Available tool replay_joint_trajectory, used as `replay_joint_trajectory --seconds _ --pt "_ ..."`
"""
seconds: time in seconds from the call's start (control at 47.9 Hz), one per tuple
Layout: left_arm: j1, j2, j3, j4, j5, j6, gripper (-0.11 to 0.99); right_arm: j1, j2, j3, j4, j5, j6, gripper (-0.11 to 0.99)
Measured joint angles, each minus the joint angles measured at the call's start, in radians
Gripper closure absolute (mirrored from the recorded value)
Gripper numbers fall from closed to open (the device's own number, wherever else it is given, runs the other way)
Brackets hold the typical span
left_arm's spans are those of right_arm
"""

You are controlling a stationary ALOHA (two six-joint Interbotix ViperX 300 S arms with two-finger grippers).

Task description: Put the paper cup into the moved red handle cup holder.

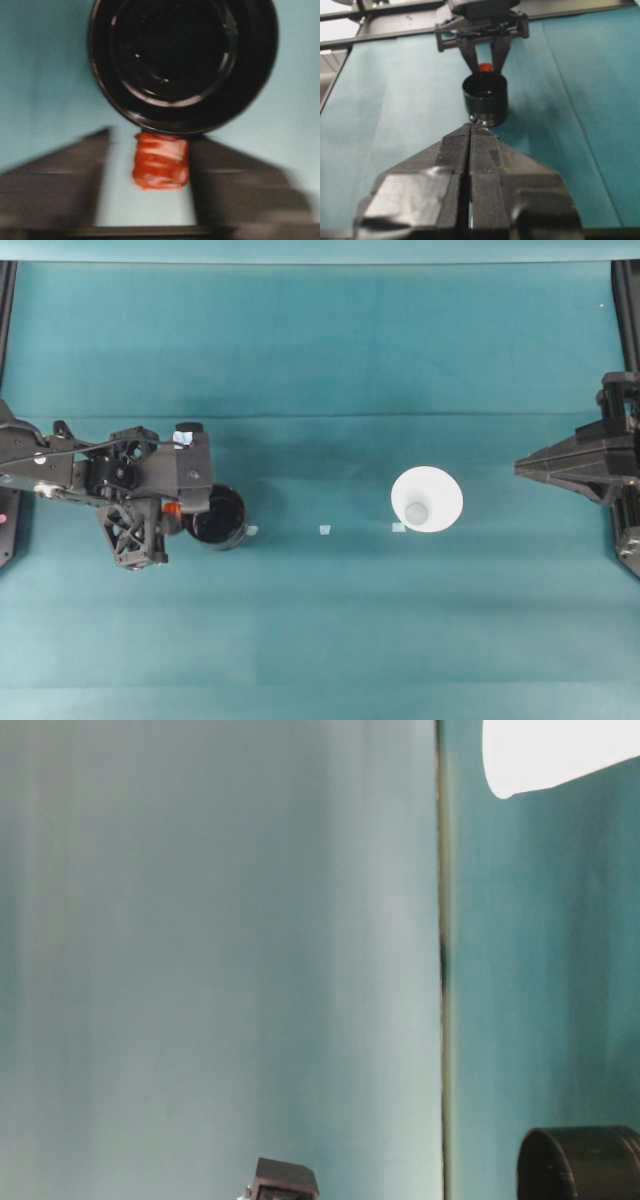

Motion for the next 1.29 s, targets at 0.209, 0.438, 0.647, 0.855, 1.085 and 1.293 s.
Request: replay_joint_trajectory --seconds 0.209,0.438,0.647,0.855,1.085,1.293 --pt "-0.014 -0.002 0.000 0.000 0.003 0.031 0.61 -0.002 0.000 -0.002 0.002 0.000 0.000 0.99" --pt "-0.014 -0.002 -0.005 0.000 0.008 0.031 0.61 -0.002 0.000 -0.002 0.002 0.002 0.000 0.99" --pt "-0.003 -0.084 -0.077 0.000 0.143 0.035 0.61 -0.002 0.000 -0.002 0.000 0.000 0.000 0.99" --pt "0.009 -0.207 -0.193 0.000 0.376 0.081 0.61 -0.002 0.000 -0.002 0.002 0.002 0.000 0.99" --pt "0.009 -0.222 -0.238 0.000 0.439 0.083 0.61 0.000 0.000 -0.002 0.002 0.000 0.000 0.99" --pt "0.009 -0.123 -0.344 0.000 0.436 0.094 0.61 -0.002 0.000 -0.002 0.000 0.002 0.000 0.99"
